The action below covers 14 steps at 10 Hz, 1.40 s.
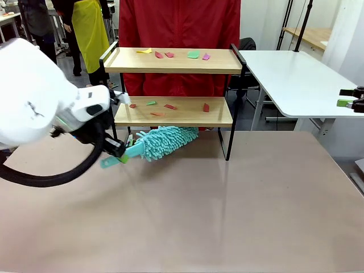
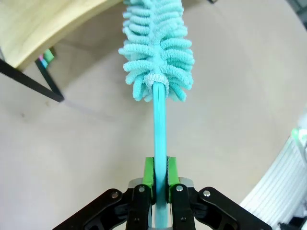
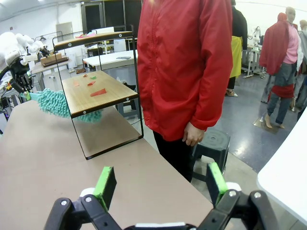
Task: Clean the shelf.
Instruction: Clean the specific section of the Shelf indicated by the human with the Duster.
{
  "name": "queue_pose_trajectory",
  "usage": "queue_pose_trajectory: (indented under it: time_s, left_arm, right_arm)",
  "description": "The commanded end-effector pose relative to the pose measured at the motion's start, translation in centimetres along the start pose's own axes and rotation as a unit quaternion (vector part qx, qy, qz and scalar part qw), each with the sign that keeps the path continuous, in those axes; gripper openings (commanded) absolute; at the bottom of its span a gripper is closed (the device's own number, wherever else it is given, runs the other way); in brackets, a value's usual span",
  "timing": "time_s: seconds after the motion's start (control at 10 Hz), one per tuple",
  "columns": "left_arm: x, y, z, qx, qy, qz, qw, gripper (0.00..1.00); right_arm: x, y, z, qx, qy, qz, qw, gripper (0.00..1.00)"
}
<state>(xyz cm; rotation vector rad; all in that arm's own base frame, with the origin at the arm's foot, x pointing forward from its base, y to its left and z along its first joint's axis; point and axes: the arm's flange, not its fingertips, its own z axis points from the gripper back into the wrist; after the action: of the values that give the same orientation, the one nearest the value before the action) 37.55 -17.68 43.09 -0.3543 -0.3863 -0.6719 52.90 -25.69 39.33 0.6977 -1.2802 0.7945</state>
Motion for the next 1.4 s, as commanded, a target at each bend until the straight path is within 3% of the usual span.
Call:
queue_pose_trajectory:
  time_s: [0.0, 0.3, 0.7, 1.0, 1.1, 1.3]
  left_arm:
    - [-3.4, 2.2, 0.3, -0.054, 0.019, -0.042, 0.997, 0.13]
    - [-3.9, 3.6, 1.3, -0.13, 0.016, -0.13, 0.983, 0.13]
    - [-2.8, 3.8, 4.6, -0.15, 0.064, -0.143, 0.976, 0.13]
    - [-1.0, 1.2, 9.9, -0.064, 0.162, -0.194, 0.965, 0.13]
    - [-0.9, 0.2, 12.2, -0.021, 0.211, -0.207, 0.955, 0.13]
    - [-1.7, -1.4, 16.6, 0.048, 0.268, -0.288, 0.918, 0.13]
  right_arm:
    - [0.8, 0.1, -0.2, -0.005, 0.008, -0.003, 1.0, 1.0]
    - [0.8, 0.1, -0.2, -0.005, 0.008, -0.003, 1.0, 1.0]
    - [0.8, 0.1, -0.2, -0.005, 0.008, -0.003, 1.0, 1.0]
    - [0.8, 0.1, -0.2, -0.005, 0.008, -0.003, 1.0, 1.0]
    - [0.8, 0.1, -0.2, -0.005, 0.008, -0.003, 1.0, 1.0]
    - [0.8, 0.1, -0.2, -0.005, 0.008, -0.003, 1.0, 1.0]
